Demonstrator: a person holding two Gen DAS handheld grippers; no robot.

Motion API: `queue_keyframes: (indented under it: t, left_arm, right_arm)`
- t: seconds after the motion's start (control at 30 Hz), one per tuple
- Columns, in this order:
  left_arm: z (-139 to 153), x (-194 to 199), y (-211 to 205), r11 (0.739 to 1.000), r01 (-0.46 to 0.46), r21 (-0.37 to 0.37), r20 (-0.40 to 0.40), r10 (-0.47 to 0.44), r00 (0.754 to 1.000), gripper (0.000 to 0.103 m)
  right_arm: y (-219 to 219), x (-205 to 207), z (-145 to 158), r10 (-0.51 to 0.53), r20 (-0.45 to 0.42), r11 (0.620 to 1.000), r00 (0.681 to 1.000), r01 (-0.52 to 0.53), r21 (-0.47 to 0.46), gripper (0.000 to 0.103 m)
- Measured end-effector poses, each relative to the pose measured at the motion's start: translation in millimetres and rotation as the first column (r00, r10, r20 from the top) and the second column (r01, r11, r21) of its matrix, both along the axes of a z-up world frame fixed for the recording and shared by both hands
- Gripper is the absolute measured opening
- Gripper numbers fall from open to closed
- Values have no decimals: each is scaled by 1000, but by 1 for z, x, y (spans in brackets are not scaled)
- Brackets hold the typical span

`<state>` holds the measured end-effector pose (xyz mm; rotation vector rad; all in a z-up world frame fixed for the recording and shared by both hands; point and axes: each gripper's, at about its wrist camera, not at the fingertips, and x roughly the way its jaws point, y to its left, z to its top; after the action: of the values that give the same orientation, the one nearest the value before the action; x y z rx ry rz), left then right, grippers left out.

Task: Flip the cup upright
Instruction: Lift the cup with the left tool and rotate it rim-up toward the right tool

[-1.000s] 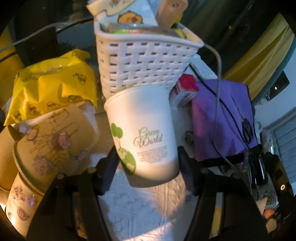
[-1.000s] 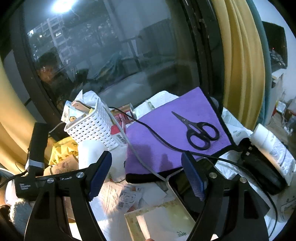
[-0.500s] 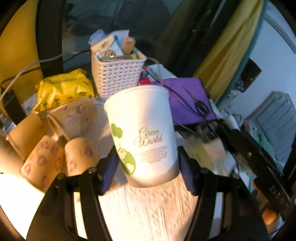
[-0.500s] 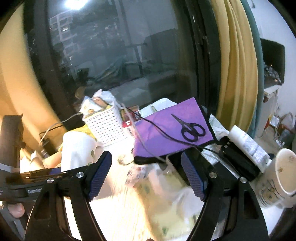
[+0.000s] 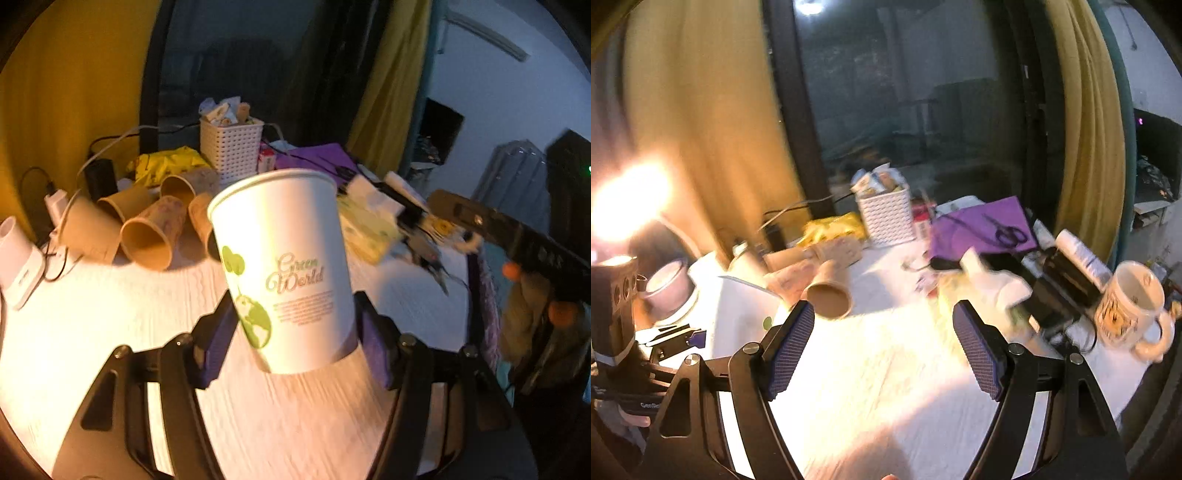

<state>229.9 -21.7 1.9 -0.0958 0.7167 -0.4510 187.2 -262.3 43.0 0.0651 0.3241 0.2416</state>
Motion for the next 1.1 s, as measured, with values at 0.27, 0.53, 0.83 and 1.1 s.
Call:
queue_keyframes:
  t: [0.27, 0.53, 0.83, 1.1]
  left_arm:
    - [-22, -76, 7, 1000, 31, 6, 127, -31, 991, 63]
    - [-40, -111, 0, 996, 79, 49, 186, -86, 979, 63]
    - [-33, -135, -8, 991, 95, 90, 291, -118, 950, 63]
    - [-30, -154, -17, 981, 127, 145, 372, -173, 912, 63]
  right_arm:
    - [15, -76, -28, 81, 23, 995, 996, -82, 53, 80]
    - [39, -106, -49, 189, 24, 981, 982, -190, 38, 80]
    - [73, -110, -58, 315, -2, 949, 949, -315, 29, 80]
    - [82, -102, -58, 397, -33, 914, 917, -392, 101, 80]
